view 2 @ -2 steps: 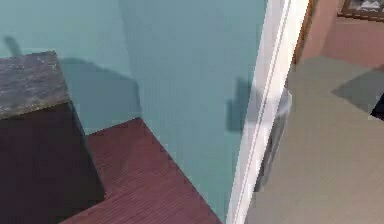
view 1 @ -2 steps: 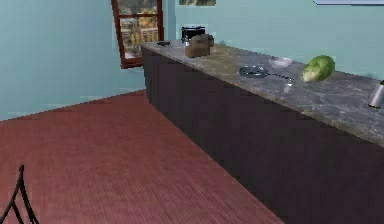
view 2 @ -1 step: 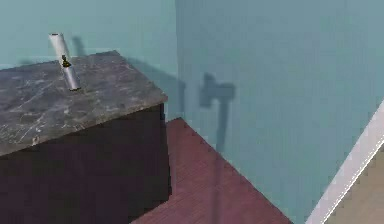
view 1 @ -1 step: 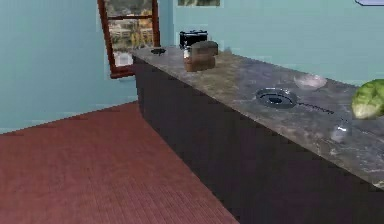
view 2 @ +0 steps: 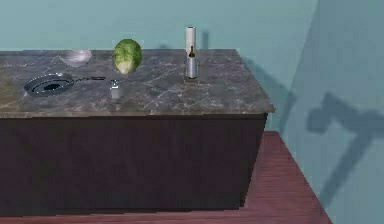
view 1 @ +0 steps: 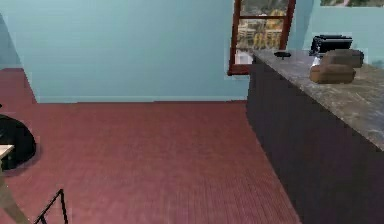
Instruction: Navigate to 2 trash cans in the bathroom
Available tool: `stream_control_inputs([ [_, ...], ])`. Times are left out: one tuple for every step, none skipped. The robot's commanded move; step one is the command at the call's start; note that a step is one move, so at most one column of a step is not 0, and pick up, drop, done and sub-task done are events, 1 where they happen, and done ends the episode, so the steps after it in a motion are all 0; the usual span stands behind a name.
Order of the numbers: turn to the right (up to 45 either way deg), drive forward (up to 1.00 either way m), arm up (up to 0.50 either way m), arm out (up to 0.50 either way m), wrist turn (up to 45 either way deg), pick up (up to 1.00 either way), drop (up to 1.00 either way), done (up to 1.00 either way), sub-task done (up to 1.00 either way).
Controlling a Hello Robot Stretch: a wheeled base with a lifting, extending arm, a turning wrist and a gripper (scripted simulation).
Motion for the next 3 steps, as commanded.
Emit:
stream_control_inputs([
  [0.0, 0.15, 0.00, 0.00, 0.0, 0.00, 0.00, 0.00, 0.00],
  [0.0, 0.75, 0.00, 0.00, 0.0, 0.00, 0.00, 0.00, 0.00],
  [-45.0, 0.00, 0.00, 0.00, 0.0, 0.00, 0.00, 0.00, 0.00],
])
